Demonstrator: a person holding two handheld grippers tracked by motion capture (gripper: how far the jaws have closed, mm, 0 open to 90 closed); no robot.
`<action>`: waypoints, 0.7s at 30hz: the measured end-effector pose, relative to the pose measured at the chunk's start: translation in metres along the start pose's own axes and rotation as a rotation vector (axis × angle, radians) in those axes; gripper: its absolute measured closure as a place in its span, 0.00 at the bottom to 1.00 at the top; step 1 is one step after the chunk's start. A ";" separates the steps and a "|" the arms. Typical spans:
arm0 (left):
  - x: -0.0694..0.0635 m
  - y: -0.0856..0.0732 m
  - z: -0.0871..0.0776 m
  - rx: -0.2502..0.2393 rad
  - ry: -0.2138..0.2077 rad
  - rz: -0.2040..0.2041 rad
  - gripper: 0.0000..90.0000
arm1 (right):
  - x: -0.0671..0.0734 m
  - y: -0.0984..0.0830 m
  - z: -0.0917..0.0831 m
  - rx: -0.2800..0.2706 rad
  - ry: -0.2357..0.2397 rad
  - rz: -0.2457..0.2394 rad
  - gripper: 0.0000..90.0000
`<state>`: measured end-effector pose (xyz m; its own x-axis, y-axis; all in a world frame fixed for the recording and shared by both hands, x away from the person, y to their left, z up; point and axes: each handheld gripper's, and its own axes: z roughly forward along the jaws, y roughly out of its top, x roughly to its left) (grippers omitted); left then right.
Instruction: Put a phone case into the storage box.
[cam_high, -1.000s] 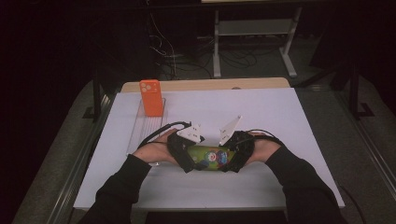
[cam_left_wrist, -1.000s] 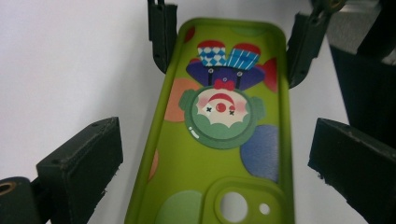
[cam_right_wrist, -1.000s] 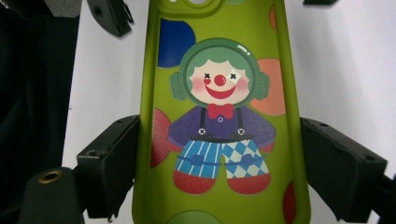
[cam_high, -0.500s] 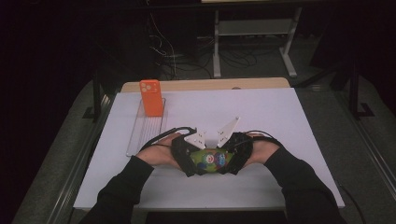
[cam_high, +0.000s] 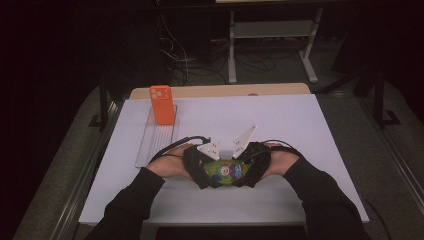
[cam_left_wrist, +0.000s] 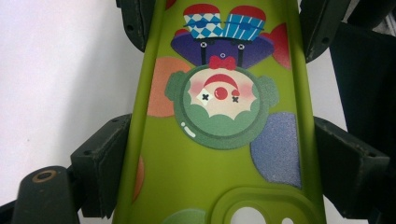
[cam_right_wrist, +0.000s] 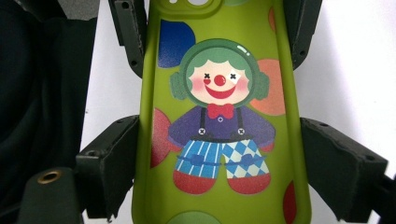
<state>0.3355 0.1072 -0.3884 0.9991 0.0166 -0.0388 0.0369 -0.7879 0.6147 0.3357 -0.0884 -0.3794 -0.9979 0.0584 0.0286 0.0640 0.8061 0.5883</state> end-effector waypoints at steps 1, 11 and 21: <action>0.000 0.000 0.000 0.003 -0.002 -0.001 0.16 | 0.000 0.000 0.000 0.003 0.004 0.002 0.16; 0.001 -0.004 0.000 0.013 -0.019 -0.066 0.17 | 0.000 -0.004 0.000 -0.020 -0.004 0.046 0.02; 0.002 -0.008 -0.002 0.022 0.072 -0.177 0.17 | -0.007 -0.023 -0.021 -0.102 -0.133 0.170 0.00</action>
<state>0.3374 0.1143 -0.3916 0.9759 0.1996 -0.0879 0.2127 -0.7820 0.5859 0.3413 -0.1199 -0.3761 -0.9622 0.2704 0.0319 0.2228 0.7146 0.6630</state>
